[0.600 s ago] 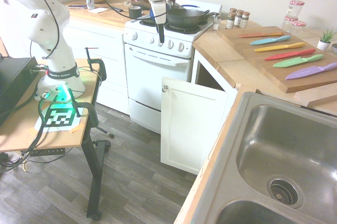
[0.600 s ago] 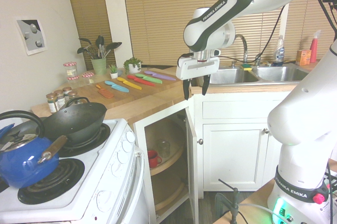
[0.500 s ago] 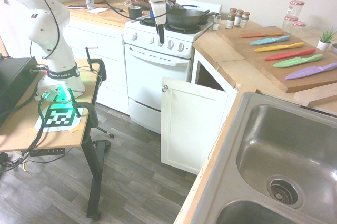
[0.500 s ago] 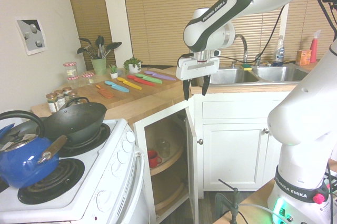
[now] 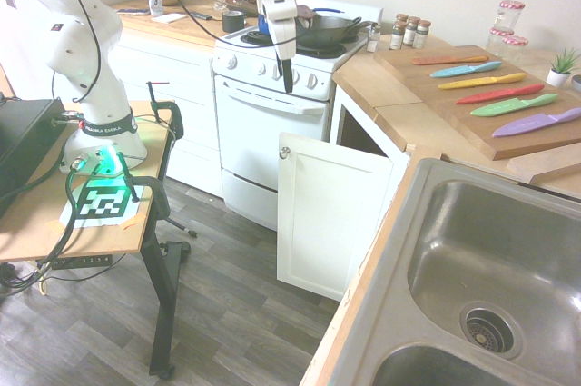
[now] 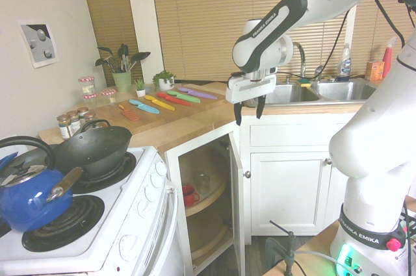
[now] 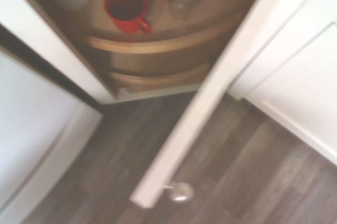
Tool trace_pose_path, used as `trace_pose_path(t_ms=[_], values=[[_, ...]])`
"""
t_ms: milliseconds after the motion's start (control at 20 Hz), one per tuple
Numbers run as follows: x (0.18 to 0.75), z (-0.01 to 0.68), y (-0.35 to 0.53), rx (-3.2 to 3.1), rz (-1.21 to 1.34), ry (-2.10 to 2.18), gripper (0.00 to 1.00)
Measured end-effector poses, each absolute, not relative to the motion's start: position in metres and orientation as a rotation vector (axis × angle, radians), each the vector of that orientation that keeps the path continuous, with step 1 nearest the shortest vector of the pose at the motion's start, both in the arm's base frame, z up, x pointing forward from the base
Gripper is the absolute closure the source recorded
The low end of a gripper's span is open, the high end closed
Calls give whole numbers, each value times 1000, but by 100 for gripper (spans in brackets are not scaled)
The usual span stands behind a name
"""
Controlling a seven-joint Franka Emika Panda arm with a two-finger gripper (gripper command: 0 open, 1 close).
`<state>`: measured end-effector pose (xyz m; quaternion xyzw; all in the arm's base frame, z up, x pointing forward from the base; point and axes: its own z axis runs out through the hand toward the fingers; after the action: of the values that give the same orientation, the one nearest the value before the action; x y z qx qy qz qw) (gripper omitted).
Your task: Close the cabinet
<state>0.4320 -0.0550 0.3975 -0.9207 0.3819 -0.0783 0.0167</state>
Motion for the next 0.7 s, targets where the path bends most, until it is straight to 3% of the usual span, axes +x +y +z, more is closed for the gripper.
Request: trace_pose_path(t_ms=[700], values=[[463,278,-105,-3074,-199,967,0]])
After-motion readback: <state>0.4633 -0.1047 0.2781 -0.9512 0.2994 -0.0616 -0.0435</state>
